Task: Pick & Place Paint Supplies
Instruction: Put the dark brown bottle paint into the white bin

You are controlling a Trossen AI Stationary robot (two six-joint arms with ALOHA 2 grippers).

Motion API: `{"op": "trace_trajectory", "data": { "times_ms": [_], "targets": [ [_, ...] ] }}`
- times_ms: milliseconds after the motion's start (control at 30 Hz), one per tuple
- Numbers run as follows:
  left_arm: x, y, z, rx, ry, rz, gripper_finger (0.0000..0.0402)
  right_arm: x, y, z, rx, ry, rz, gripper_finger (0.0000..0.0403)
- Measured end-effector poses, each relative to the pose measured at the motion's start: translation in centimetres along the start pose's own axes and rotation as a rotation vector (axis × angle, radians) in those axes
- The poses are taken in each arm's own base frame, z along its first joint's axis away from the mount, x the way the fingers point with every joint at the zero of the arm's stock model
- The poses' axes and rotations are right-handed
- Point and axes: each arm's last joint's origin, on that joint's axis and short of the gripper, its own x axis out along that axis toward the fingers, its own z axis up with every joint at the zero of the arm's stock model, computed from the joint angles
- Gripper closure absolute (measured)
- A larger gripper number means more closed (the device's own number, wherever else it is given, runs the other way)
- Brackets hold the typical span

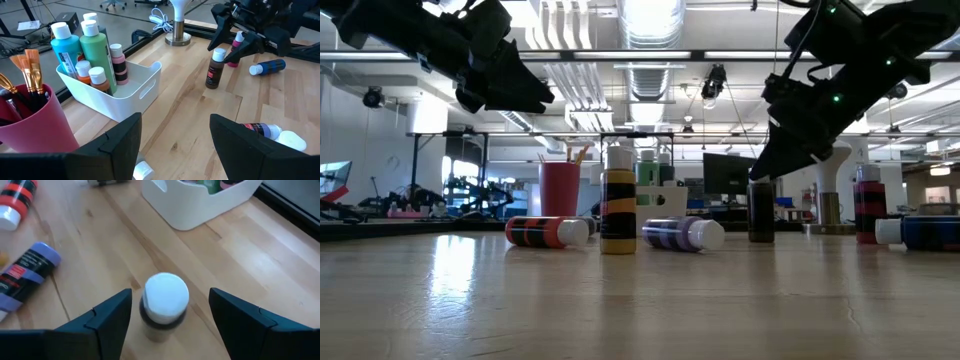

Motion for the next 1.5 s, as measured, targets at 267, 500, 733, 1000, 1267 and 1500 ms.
{"op": "trace_trajectory", "data": {
  "times_ms": [267, 500, 733, 1000, 1267, 1500],
  "targets": [
    [0.0, 0.0, 0.0, 0.0, -0.001, 0.004, 0.0163, 0.0, 0.0, 0.2, 0.013, -0.014, 0.005, 0.0138],
    [0.0, 0.0, 0.0, 0.0, -0.001, 0.004, 0.0163, 0.0, 0.0, 0.2, 0.014, -0.016, 0.005, 0.016],
    [0.0, 0.0, 0.0, 0.0, -0.001, 0.004, 0.0163, 0.2, -0.3, 0.1, 0.032, -0.014, -0.012, 0.0174],
    [0.0, 0.0, 0.0, 0.0, -0.001, 0.004, 0.0163, 0.2, -0.3, 0.0, 0.03, -0.012, -0.014, 0.02],
    [0.0, 0.0, 0.0, -0.001, -0.001, 0.004, 0.0163, 0.0, 0.0, 0.7, 0.017, -0.023, 0.009, 0.0293],
    [0.0, 0.0, 0.0, 0.0, 0.0, 0.004, 0.0163, -1.1, 1.1, 4.8, -0.049, -0.094, 0.06, 0.0294]
  ]
}}
